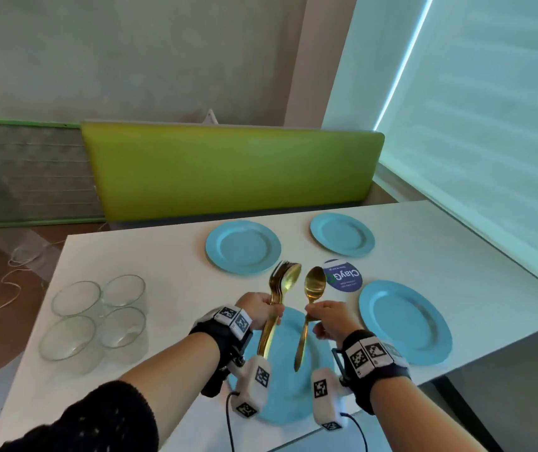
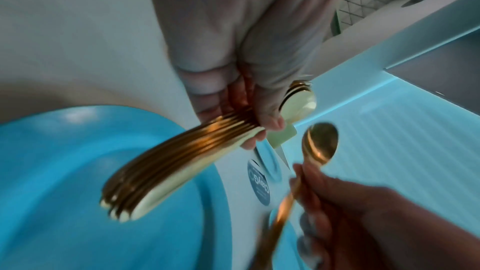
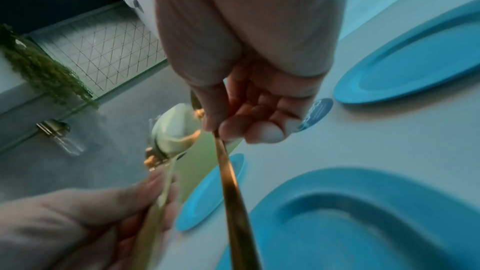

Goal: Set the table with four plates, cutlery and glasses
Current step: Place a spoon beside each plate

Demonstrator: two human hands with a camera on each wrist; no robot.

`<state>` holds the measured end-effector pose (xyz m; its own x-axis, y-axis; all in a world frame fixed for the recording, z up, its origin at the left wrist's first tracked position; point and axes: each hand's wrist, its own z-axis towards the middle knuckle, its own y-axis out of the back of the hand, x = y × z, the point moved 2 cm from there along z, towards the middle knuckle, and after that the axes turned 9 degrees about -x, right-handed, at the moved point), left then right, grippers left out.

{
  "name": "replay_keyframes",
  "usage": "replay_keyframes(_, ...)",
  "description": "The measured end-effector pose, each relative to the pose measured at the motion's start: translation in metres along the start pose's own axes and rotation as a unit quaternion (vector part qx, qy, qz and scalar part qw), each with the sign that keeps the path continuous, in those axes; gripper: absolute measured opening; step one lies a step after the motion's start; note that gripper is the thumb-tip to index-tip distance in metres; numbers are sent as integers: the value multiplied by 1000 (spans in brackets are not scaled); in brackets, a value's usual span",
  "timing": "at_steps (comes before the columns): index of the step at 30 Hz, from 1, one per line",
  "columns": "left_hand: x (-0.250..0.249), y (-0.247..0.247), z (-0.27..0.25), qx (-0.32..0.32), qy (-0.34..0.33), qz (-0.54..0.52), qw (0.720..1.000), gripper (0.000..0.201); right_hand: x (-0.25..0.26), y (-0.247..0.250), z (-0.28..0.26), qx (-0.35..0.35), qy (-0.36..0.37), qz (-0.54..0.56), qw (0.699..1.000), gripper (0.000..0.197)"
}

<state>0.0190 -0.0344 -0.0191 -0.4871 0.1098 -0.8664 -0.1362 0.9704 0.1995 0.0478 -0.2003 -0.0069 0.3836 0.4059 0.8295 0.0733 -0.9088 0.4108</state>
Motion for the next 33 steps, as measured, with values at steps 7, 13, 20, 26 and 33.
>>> replay_keyframes(7,0,-17,33,-105,28,18,994,16,-46,52,71,1,-60,-169,984,28)
replay_keyframes(13,4,-18,51,-139,56,9,989,17,-69,47,99,58,-60,-282,956,29)
replay_keyframes(20,3,-24,70,-167,74,-34,983,17,-66,32,109,46,-4,-407,912,24)
replay_keyframes(26,1,-33,75,-173,90,-92,977,21,-68,28,108,45,19,-454,890,33)
replay_keyframes(33,1,-47,78,-162,90,-86,979,20,-68,28,103,44,36,-450,891,34)
